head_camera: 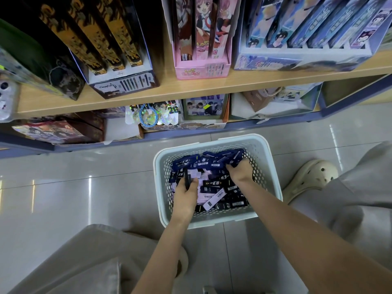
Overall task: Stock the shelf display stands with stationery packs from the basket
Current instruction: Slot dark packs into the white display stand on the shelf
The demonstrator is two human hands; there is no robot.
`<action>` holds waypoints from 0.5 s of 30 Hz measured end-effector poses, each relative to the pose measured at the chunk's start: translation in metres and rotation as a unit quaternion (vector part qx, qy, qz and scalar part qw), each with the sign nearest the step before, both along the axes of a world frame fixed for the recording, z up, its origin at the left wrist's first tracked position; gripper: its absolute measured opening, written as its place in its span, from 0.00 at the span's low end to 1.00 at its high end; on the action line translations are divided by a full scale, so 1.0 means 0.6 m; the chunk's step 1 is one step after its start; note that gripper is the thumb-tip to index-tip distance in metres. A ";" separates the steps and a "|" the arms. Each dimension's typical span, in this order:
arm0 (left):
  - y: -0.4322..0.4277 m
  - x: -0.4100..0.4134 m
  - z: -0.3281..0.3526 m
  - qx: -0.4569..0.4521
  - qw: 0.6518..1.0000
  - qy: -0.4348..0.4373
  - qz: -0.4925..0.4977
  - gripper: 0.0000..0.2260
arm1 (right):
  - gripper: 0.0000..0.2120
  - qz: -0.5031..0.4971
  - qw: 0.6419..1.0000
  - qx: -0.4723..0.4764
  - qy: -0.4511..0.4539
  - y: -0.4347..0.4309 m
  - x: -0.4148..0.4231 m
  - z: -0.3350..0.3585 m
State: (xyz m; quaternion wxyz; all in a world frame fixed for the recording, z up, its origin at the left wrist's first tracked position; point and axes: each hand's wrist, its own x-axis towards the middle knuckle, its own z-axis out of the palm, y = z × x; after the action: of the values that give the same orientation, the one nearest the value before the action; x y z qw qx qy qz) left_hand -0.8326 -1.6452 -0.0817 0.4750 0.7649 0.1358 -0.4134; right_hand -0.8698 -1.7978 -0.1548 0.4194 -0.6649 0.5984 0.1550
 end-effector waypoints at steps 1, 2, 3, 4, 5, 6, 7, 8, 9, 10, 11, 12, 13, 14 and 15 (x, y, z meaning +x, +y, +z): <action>0.000 -0.001 0.001 -0.003 1.000 0.000 0.000 0.16 | 0.22 0.012 1.000 0.000 -0.002 0.001 -0.006 -0.001; 0.000 -0.002 0.000 -0.008 1.000 0.002 -0.003 0.17 | 0.19 0.017 1.000 0.000 -0.007 0.001 -0.014 -0.001; 0.000 -0.003 -0.001 -0.009 1.000 0.003 -0.004 0.18 | 0.17 0.019 1.000 0.002 -0.016 0.000 -0.022 0.000; 0.000 -0.005 -0.003 -0.009 1.000 0.003 -0.006 0.16 | 0.15 0.018 0.999 0.003 -0.027 0.000 -0.031 0.002; -0.002 -0.006 -0.001 -0.008 1.000 0.008 -0.008 0.12 | 0.15 0.015 0.999 0.007 -0.038 -0.001 -0.039 0.007; -0.004 -0.010 -0.002 -0.010 1.000 0.011 -0.010 0.12 | 0.15 0.010 0.999 0.011 -0.046 -0.001 -0.045 0.014; -0.004 -0.012 -0.005 -0.010 1.000 0.010 -0.013 0.15 | 0.15 0.010 0.999 0.014 -0.047 0.000 -0.050 0.021; -0.005 -0.015 -0.007 -0.013 1.000 0.006 -0.019 0.16 | 0.15 0.018 0.999 0.015 -0.049 0.000 -0.056 0.029; -0.006 -0.018 -0.008 -0.018 1.000 0.007 -0.016 0.16 | 0.15 0.035 0.998 0.017 -0.047 0.001 -0.062 0.036; -0.006 -0.021 -0.009 -0.027 1.000 0.012 -0.010 0.14 | 0.15 0.056 0.997 0.009 -0.052 0.002 -0.067 0.043; -0.006 -0.024 -0.010 -0.041 0.999 0.023 0.001 0.14 | 0.15 0.086 0.995 0.003 -0.054 0.004 -0.072 0.050; -0.007 -0.025 -0.010 -0.049 0.998 0.038 0.014 0.17 | 0.14 0.119 0.991 -0.003 -0.060 0.005 -0.075 0.056; -0.010 -0.026 -0.006 -0.057 0.997 0.053 0.026 0.18 | 0.13 0.145 0.987 -0.001 -0.063 0.006 -0.079 0.058; -0.012 -0.027 -0.004 -0.067 0.995 0.059 0.035 0.17 | 0.13 0.162 0.984 0.003 -0.067 0.007 -0.080 0.058; -0.014 -0.028 0.001 -0.076 0.994 0.066 0.041 0.14 | 0.13 0.167 0.983 0.016 -0.069 0.009 -0.078 0.062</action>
State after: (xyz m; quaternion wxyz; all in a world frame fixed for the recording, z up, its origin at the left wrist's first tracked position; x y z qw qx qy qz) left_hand -0.8493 -1.6534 -0.0812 0.5384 0.6914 0.1663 -0.4521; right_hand -0.9168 -1.7925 -0.1175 0.4384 -0.7577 0.4463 0.1855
